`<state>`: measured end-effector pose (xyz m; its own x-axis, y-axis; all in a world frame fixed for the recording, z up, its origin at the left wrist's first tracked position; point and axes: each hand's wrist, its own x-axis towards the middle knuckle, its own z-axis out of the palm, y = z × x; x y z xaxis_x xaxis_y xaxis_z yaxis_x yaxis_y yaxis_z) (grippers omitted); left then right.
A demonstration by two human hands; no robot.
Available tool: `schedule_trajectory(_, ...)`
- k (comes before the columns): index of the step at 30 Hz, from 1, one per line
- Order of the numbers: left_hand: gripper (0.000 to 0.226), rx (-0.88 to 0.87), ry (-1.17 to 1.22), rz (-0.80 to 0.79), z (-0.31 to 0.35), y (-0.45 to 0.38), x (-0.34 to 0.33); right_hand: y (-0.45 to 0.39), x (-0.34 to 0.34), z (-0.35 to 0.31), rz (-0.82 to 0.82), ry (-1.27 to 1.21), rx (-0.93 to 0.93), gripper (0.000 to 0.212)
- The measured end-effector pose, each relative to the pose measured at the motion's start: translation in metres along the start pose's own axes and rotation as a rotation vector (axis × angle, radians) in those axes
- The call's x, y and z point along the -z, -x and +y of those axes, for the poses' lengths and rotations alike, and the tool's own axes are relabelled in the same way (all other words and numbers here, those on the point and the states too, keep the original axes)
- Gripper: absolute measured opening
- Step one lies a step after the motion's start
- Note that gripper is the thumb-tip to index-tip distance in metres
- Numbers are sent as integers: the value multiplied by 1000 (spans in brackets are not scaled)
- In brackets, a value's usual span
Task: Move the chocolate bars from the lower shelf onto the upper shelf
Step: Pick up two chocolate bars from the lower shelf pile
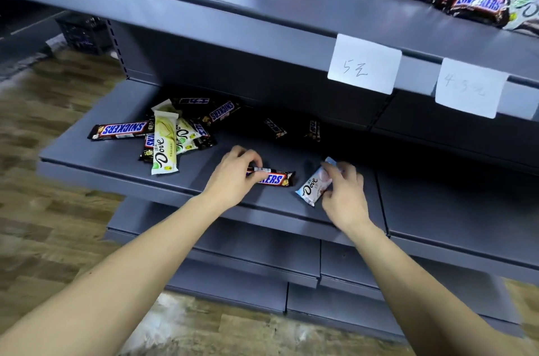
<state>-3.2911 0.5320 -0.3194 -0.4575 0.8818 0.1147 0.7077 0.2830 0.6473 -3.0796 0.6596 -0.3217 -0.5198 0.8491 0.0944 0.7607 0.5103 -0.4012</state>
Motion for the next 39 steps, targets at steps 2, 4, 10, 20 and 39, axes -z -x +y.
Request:
schedule_trajectory(2,17,9,-2,-4,-6,1,4,-9,0,2,-115,61,31,58)
schedule_trajectory(4,22,12,-22,4,-12,2,7,-14,0,5,-164,68,14,49)
schedule_trajectory(10,53,-62,-132,-111,-27,10,14,-8,5,13,-57,39,-78,42)
schedule_trajectory(20,42,-89,-139,-73,-3,25,19,15,14,30,72,-226,-74,52)
schedule_trajectory(39,31,-273,-104,-1,169,171,19,148,166,61,140,-360,241,51)
